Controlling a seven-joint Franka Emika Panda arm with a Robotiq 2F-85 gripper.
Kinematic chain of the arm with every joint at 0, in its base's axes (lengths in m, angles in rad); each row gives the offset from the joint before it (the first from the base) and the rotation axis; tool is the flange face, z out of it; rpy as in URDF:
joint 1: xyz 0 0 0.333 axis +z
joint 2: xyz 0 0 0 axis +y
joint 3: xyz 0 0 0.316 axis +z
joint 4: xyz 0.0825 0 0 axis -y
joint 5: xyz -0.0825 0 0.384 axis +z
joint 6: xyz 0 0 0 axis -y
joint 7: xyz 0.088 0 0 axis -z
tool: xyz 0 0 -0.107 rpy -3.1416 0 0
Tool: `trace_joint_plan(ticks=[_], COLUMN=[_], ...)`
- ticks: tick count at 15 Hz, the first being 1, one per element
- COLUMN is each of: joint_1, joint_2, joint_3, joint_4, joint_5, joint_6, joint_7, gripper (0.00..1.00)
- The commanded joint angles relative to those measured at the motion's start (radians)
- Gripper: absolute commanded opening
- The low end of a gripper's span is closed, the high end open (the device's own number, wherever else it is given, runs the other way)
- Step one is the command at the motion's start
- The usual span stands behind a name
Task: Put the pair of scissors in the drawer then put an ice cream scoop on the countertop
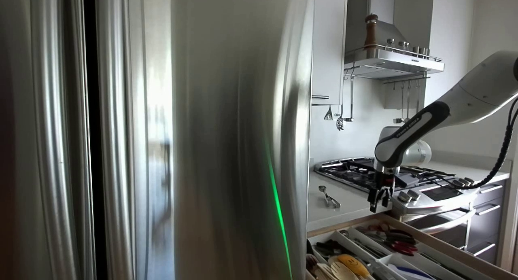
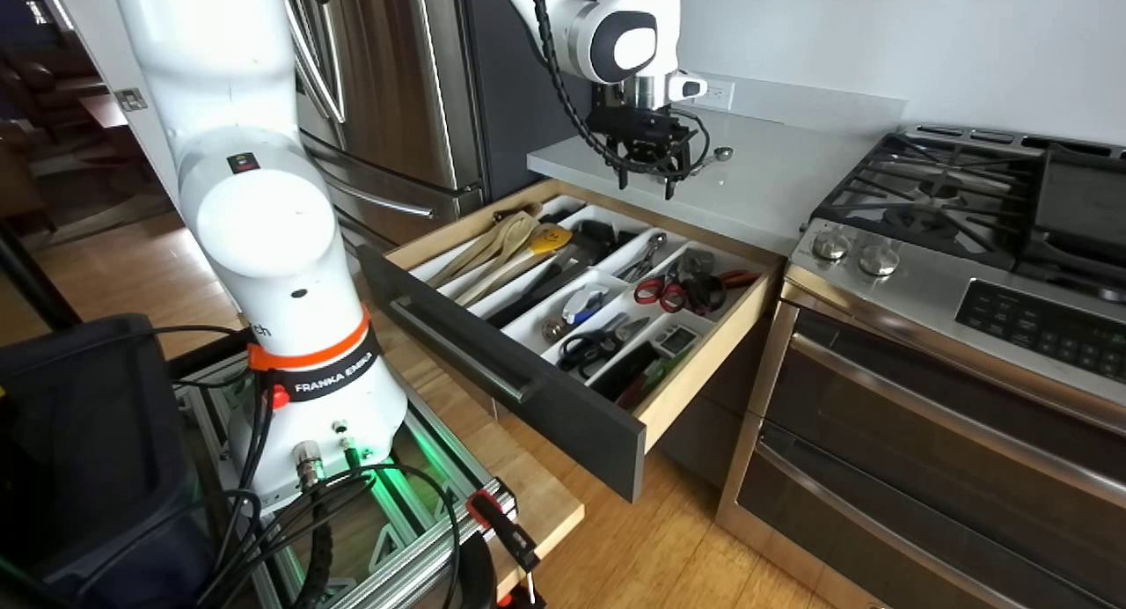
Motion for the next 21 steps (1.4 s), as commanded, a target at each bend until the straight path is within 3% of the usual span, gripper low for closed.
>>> trace_joint_plan(ticks=[1,7,8,12,19,20,21], joint_1=[0.035,0.096,0.076,0.083,0.123,0.129,0.133], joint_2=[0.012,0.038,0.031,0.034,0.095,0.106,0.119], joint_3=[-0.052,-0.089,-0.072,-0.073,-0.091,-0.094,-0.095], joint_4=[-0.057,-0.097,-0.074,-0.069,-0.07,-0.069,-0.068], joint_5=[-0.118,-0.306,-0.244,-0.248,-0.342,-0.349,-0.352], joint_6=[0.079,0.13,0.098,0.098,-0.008,-0.012,-0.013], joint_7=[0.101,0.328,0.247,0.259,0.398,0.413,0.418], gripper=[1.0,1.0,1.0,1.0,1.0,0.84,0.74])
